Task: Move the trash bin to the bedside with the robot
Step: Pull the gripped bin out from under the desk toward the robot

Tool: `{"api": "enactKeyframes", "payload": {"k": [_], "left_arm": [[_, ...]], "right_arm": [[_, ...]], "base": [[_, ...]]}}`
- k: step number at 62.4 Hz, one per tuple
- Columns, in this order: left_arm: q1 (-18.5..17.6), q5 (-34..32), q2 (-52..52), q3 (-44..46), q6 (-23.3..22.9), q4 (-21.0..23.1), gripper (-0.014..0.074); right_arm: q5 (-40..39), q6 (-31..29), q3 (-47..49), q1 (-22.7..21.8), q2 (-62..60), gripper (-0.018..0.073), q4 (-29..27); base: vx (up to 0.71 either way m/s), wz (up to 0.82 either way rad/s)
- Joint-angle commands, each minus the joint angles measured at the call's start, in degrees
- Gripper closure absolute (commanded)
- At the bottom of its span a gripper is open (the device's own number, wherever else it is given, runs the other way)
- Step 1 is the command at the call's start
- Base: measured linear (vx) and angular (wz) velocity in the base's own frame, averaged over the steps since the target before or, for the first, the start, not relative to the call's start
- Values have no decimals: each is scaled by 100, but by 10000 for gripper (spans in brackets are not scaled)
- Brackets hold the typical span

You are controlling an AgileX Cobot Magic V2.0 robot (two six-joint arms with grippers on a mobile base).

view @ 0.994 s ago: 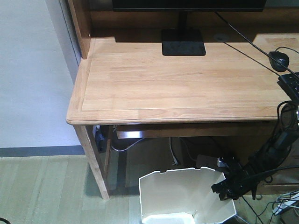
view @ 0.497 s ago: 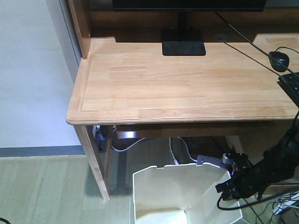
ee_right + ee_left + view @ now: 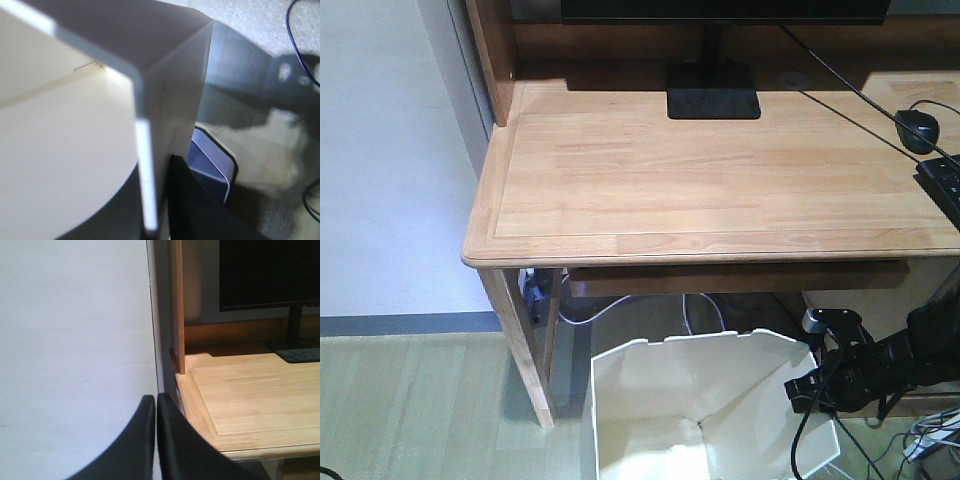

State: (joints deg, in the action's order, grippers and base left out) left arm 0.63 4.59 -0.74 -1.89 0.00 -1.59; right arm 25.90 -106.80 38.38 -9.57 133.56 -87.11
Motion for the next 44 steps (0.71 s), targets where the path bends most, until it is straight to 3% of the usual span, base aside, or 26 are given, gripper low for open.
{"api": "enactKeyframes", "payload": {"k": [1,44], "left_arm": [[-35,-427,-79,-67,-79,54,603],[-35,-427,-79,-67,-79,54,603]], "right_arm": [[1531,34,-10,-19,-374,564,-69],[1531,34,-10,-19,-374,564,-62]], "base": [[0,0],[-2,6]]}}
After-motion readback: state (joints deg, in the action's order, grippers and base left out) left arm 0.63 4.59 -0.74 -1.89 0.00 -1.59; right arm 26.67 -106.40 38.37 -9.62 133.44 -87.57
